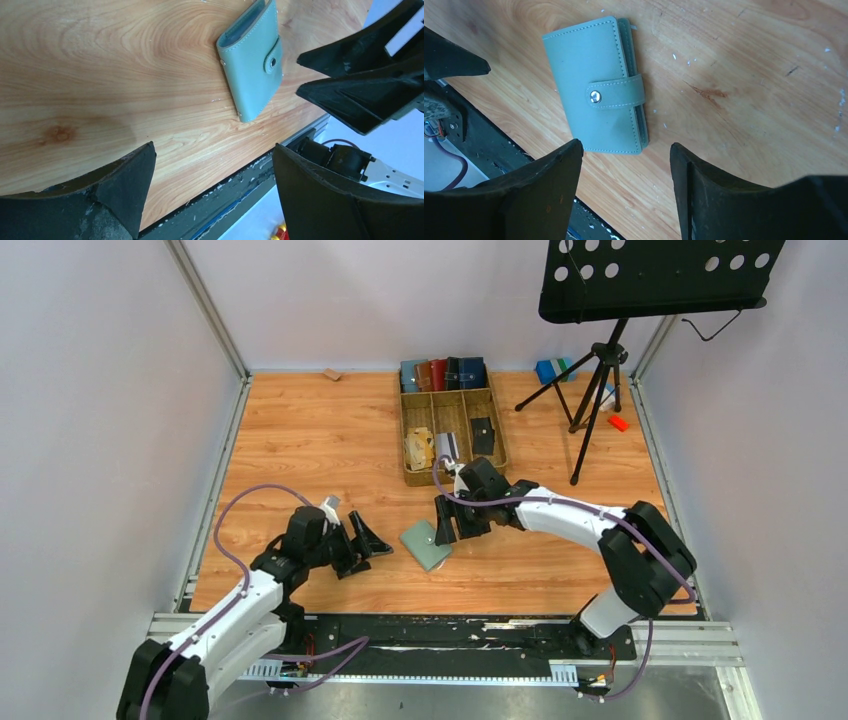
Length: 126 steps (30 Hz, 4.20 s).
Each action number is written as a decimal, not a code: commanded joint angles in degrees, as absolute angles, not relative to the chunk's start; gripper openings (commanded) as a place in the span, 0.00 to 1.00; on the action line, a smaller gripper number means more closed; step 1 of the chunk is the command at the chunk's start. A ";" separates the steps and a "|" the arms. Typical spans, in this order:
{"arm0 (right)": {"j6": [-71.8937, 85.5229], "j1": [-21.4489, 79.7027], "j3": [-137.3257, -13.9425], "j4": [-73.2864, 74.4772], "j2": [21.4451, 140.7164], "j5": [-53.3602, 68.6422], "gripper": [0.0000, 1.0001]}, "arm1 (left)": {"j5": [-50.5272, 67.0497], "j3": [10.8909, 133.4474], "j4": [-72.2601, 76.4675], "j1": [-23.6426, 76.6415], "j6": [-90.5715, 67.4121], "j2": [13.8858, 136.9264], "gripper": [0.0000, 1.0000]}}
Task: Take the credit cards out of the card holder
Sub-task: Open the card holder at the center of the board.
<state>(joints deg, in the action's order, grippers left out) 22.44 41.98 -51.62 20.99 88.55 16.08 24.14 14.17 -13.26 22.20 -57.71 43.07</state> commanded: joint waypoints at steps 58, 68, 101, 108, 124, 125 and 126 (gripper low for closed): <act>30.25 46.07 -55.00 18.28 96.35 15.67 0.64 | 30.00 21.74 16.63 29.00 -58.14 75.78 0.01; 29.06 50.76 -65.08 28.76 103.97 4.55 0.51 | 31.15 22.54 15.05 29.00 -57.71 76.01 0.00; 29.02 42.50 -54.65 26.51 88.69 5.68 0.69 | 30.04 28.27 1.30 29.00 -50.19 73.83 0.00; 29.00 42.47 -51.60 15.85 86.41 15.23 0.72 | 30.06 28.98 0.36 29.00 -50.10 73.82 0.00; 25.16 44.76 -58.34 21.59 96.47 13.70 0.59 | 30.01 30.26 0.26 29.00 -50.17 75.90 0.00; 25.40 44.75 -58.17 21.78 96.64 13.26 0.54 | 29.95 30.21 0.26 29.00 -50.12 75.96 0.00; 25.74 44.76 -58.04 22.06 96.64 12.63 0.48 | 29.90 30.15 0.26 29.00 -49.99 75.97 0.00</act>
<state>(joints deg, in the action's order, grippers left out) 26.35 44.05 -55.90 20.69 95.90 14.63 29.30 28.18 -0.25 29.06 -51.20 75.59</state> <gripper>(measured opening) 0.564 0.029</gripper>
